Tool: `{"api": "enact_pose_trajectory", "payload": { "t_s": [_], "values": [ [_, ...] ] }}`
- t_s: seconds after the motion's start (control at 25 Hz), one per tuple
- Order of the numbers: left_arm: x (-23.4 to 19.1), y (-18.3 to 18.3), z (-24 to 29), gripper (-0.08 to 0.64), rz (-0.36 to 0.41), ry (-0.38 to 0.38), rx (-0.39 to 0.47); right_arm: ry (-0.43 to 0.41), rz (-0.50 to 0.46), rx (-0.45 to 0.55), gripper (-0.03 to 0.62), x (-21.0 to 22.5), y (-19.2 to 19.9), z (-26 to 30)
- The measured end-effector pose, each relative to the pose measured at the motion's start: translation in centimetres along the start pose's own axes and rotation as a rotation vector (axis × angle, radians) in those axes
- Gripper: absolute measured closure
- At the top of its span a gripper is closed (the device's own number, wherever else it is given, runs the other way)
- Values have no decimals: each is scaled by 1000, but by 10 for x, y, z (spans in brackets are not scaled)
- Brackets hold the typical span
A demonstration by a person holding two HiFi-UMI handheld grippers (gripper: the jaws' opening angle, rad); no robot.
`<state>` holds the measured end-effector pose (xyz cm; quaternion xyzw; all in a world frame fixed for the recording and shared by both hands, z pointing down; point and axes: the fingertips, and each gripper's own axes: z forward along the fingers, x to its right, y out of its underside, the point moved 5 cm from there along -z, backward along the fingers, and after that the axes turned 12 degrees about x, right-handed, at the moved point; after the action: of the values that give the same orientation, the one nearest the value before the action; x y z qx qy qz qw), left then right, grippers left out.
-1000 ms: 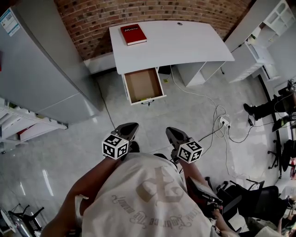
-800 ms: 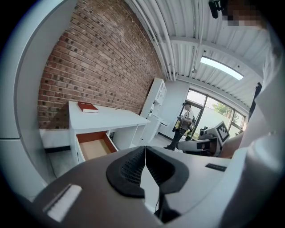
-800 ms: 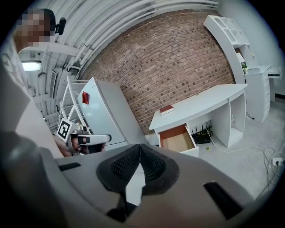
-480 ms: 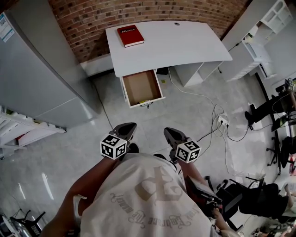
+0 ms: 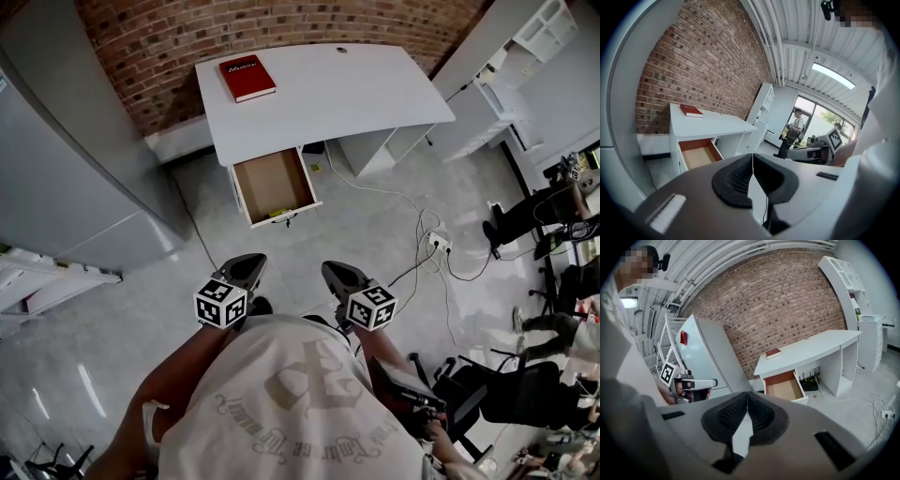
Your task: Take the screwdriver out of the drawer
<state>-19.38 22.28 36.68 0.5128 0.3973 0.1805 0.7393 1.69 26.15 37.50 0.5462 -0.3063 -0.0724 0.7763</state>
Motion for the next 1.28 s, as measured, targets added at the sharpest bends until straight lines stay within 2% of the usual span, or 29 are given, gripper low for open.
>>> {"api": "enact_pose_trajectory", "payload": {
  "t_s": [0.32,0.72,0.96,1.28],
  "values": [
    [-21,-2,2,552,-19,4,-11,27,8,-9,586,1,0,24],
    [-27,-6,16,552,-21,32,-28,67,33,-1,586,8,-4,33],
    [-30,-5,20,551,-26,2,-24,58,48,-15,586,21,-8,40],
    [-61,-10,25,551,-41,-57,-47,23,63,-49,586,38,-13,83]
  ]
}}
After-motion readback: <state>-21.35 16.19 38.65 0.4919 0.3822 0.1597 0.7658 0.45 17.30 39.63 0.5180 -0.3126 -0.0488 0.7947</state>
